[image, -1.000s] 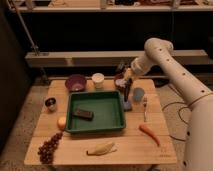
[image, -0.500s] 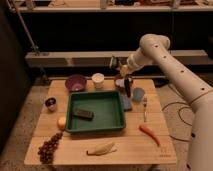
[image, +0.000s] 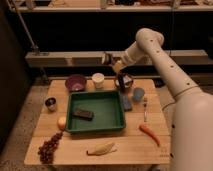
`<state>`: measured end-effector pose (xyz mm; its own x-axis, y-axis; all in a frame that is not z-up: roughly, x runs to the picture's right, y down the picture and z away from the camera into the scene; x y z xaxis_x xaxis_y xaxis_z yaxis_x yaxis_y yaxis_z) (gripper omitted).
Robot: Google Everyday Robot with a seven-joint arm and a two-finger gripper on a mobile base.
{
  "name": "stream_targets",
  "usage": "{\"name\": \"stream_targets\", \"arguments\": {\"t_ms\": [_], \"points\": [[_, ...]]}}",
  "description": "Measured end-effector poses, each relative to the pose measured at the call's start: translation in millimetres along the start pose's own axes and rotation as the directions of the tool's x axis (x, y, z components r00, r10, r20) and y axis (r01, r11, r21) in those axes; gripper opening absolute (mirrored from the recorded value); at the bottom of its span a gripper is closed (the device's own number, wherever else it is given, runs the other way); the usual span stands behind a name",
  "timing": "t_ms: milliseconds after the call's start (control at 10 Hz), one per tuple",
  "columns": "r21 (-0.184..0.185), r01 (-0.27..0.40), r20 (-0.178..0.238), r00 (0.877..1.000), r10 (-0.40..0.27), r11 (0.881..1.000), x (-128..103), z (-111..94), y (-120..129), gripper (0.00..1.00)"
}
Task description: Place brush in paper cup
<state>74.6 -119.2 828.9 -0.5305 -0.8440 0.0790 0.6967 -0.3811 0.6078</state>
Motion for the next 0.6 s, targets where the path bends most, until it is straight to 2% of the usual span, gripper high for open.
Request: {"name": "stream_targets", "arguments": {"t_ms": [100, 300, 600], "points": [[0.003, 0.002, 0.036, 0.999, -0.002, 1.0, -5, 14, 1, 0.0], [-0.004, 0.016, 0.082, 0.997, -0.016, 1.0, -14, 42, -1, 0.0], [-0.056, 0.008, 0.117, 0.993, -0.002, 0.998, -16, 49, -1, 0.0]]}}
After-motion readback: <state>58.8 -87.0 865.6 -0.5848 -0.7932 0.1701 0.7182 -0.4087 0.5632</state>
